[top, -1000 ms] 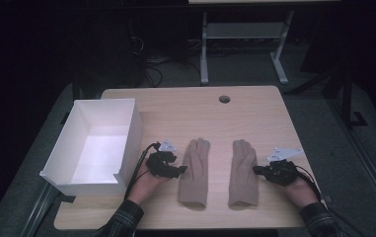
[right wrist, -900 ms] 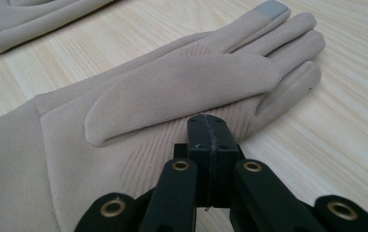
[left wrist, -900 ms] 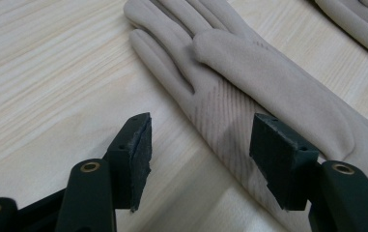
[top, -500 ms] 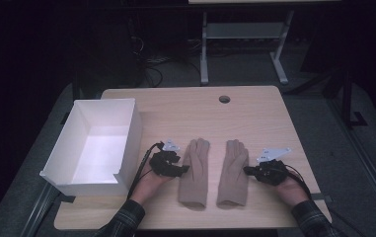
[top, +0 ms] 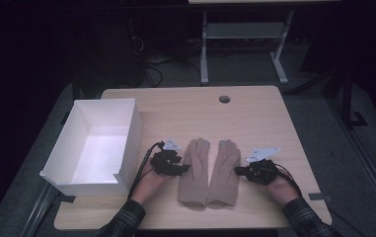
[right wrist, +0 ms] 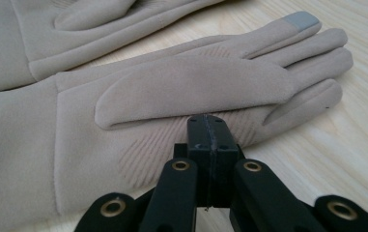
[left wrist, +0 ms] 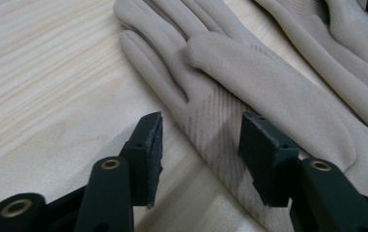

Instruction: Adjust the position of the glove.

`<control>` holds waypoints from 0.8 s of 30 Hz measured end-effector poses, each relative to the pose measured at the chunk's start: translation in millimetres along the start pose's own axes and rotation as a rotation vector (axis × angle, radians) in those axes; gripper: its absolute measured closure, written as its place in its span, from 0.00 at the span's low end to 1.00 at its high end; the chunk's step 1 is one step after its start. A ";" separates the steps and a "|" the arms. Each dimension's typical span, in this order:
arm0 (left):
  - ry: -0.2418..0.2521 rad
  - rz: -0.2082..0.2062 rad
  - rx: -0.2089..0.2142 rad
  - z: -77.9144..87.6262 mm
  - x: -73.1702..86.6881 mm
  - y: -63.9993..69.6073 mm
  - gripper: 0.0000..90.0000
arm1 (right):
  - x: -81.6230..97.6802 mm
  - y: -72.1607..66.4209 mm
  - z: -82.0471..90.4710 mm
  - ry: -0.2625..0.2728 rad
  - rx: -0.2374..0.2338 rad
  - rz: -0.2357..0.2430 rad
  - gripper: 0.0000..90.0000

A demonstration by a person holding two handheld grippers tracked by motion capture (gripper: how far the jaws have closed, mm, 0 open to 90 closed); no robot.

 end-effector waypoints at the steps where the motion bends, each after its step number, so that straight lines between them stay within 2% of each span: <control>1: -0.001 0.000 0.004 -0.3 0.0 0.3 0.59 | -0.2 -0.4 -0.2 0.001 -0.001 0.000 1.00; 6: -0.012 0.000 0.014 -1.8 -1.9 2.7 0.69 | -0.3 -0.7 -0.4 0.001 -0.003 0.000 1.00; 9: -0.016 0.010 0.031 -3.6 -3.2 5.5 0.83 | -0.7 -2.1 -0.9 0.002 -0.008 0.000 1.00; 12: -0.018 0.008 0.029 -3.7 -5.3 6.3 0.93 | -1.5 -3.7 -1.6 0.001 -0.013 0.009 1.00; 17: -0.001 0.032 0.028 -2.1 -11.5 1.8 0.94 | -2.7 -6.1 -2.7 0.003 -0.019 0.018 1.00; 24: 0.028 0.037 0.046 2.2 -24.8 -4.1 0.94 | -9.2 -10.0 -8.9 0.005 -0.037 0.024 1.00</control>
Point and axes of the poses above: each handheld gripper's, and its own axes: z roughly backward along the jaws, x roughly out of its underside, y roughly to its right, the point moved 4 cm from there along -z, roughly forward along the jaws
